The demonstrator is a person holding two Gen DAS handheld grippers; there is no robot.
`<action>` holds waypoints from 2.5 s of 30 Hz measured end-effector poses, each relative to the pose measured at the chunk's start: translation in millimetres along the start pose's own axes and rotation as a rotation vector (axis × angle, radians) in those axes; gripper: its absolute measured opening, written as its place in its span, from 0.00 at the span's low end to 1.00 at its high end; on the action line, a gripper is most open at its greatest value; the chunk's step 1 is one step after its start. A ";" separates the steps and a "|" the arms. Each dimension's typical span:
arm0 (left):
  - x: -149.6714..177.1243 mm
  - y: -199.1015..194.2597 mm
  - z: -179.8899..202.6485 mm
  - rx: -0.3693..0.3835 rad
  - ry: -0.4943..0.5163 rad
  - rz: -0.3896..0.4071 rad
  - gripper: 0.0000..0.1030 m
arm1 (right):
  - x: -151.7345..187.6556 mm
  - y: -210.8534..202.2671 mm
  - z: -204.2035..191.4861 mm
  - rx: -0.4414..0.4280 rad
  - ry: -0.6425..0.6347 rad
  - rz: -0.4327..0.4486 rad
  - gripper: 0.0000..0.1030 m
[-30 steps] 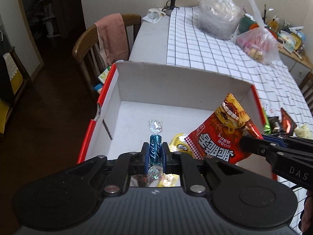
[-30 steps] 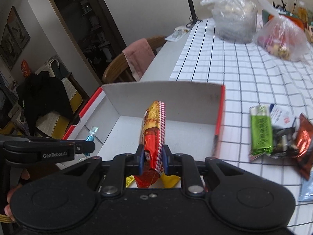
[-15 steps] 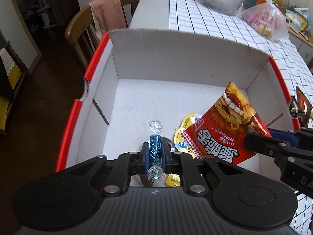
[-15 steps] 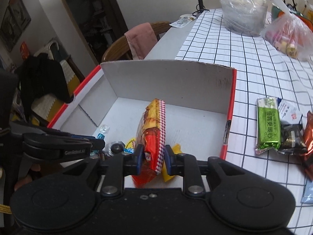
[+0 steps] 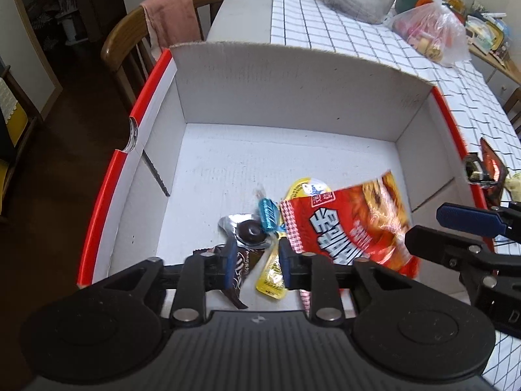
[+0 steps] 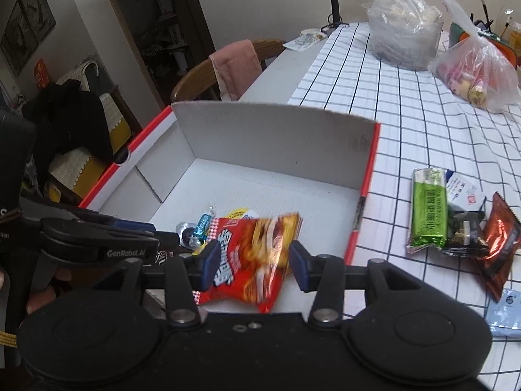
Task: Organize snacks
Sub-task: 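Carry the blue candy and red chip bag over the box and open both tools, then withdraw both tools from the box back toward the remaining snacks, then grasp the brown foil snack bag with left tool while right tool grasps yellow bun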
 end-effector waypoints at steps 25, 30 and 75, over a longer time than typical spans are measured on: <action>-11.7 -95.3 75.1 0.139 0.043 0.264 0.76 | -12.3 -116.8 39.9 -0.015 0.039 0.219 0.93; -13.7 -102.2 107.1 0.168 0.066 0.300 0.78 | -6.6 -140.7 66.9 0.015 0.039 0.258 0.99; -44.3 54.6 354.2 0.209 0.380 0.092 0.78 | 56.2 -97.8 335.3 0.255 0.019 0.013 0.93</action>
Point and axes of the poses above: each gripper's, at about its wrist camera, not at the fingertips, and y roughly the way its jaws point, z to its right, x to its underside, the point moved 6 cm from there along y, roughly the way its jaws point, and after that the axes turned 3 degrees about z, right-handed, at the moved point
